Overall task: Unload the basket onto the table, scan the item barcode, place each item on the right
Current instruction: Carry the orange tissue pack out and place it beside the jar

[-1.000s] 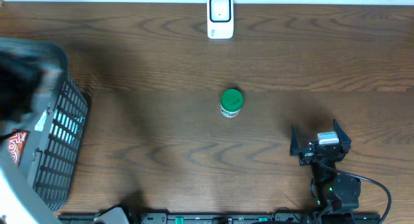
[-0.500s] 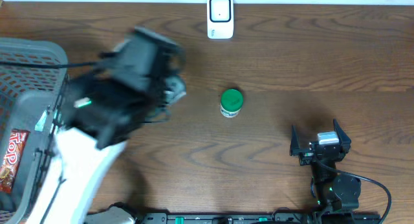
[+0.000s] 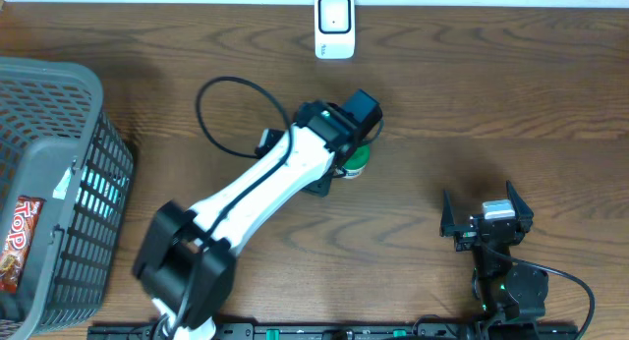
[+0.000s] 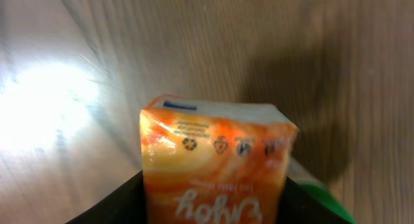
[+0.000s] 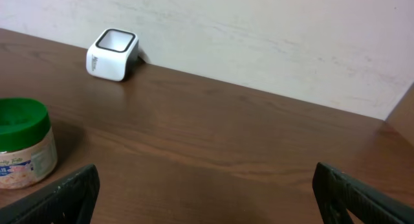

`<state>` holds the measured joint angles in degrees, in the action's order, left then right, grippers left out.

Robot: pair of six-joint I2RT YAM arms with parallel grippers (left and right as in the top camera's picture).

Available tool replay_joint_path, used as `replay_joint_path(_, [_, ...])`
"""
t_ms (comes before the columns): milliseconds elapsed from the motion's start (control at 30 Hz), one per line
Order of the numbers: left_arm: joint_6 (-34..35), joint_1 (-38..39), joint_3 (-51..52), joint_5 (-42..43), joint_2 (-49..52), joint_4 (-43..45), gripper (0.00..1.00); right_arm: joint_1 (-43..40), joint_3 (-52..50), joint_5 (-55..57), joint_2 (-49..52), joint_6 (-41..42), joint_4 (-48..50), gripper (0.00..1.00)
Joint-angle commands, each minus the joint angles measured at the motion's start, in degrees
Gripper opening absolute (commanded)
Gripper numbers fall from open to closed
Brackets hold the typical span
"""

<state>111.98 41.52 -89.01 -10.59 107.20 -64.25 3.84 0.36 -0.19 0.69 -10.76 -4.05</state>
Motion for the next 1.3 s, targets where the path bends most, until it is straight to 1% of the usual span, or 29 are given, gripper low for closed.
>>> replay_joint_path(0, [7.6,-0.1,0.0,0.1,3.1,3.0,0.58,0.1,0.0,-0.1,-0.3,0.9,-0.2,0.99])
replay_joint_path(133, [7.6,-0.1,0.0,0.1,5.2,7.5,0.59,0.1,0.0,-0.1,-0.3,0.9,-0.2,0.99])
replay_joint_path(300, [6.7,-0.8,0.0,0.0,5.5,8.6,0.68,0.1,0.0,-0.1,-0.3,0.9,-0.2,0.99])
replay_joint_path(333, [5.2,-1.1,0.0,0.0,5.2,8.7,0.71,0.1,0.0,-0.1,-0.3,0.9,-0.2,0.99])
replay_joint_path(433, [-2.2,-2.3,0.0,-2.0,2.5,8.6,0.79,0.1,0.0,-0.1,-0.3,0.9,-0.2,0.99])
replay_joint_path(500, [-7.6,-3.5,0.0,-4.3,-1.0,8.6,0.84,0.1,0.0,-0.1,-0.3,0.9,-0.2,0.99])
replay_joint_path(567, [-13.6,-5.2,-0.2,-7.4,-6.4,8.7,0.86,0.1,0.0,-0.1,-0.3,0.9,-0.2,0.99])
replay_joint_path(600, [-16.7,-6.1,-0.4,-8.7,-9.2,8.7,0.88,0.1,0.0,-0.1,-0.3,0.9,-0.2,0.99])
replay_joint_path(667, [-27.2,-8.4,-1.6,-11.9,-16.2,9.3,0.91,0.1,0.0,-0.1,-0.3,0.9,-0.2,0.99])
replay_joint_path(767, [-52.9,-12.4,-3.8,-15.5,-26.8,14.3,0.98,0.1,0.0,-0.1,-0.3,0.9,-0.2,0.99])
replay_joint_path(833, [-68.4,-16.0,-4.8,-15.8,-33.7,17.6,0.99,0.1,0.0,-0.1,-0.3,0.9,-0.2,0.99])
replay_joint_path(867, [-72.8,-18.1,-5.3,-16.3,-36.8,18.1,0.99,0.1,0.0,-0.1,-0.3,0.9,-0.2,0.99])
replay_joint_path(900, [-75.4,-20.6,-5.8,-17.8,-39.9,17.9,0.99,0.1,0.0,-0.1,-0.3,0.9,-0.2,0.99])
replay_joint_path(1000, [-76.2,-30.6,-6.6,-24.1,-48.4,16.2,0.99,0.1,0.0,-0.1,-0.3,0.9,-0.2,0.99])
replay_joint_path(1067, [-76.2,-37.4,-6.6,-26.5,-52.2,14.8,1.0,0.1,0.0,-0.1,-0.3,0.9,-0.2,0.99])
replay_joint_path(1100, [-76.3,-42.1,-6.6,-26.5,-54.0,13.6,0.99,0.1,0.0,-0.1,-0.3,0.9,-0.2,0.99])
replay_joint_path(1200, [-76.2,-51.9,-6.6,-26.1,-55.5,10.1,0.99,0.1,0.0,-0.1,-0.3,0.9,-0.2,0.99])
replay_joint_path(1267, [-76.2,-56.1,-6.4,-24.8,-54.8,8.2,1.0,0.1,0.0,-0.1,-0.3,0.9,-0.2,0.99])
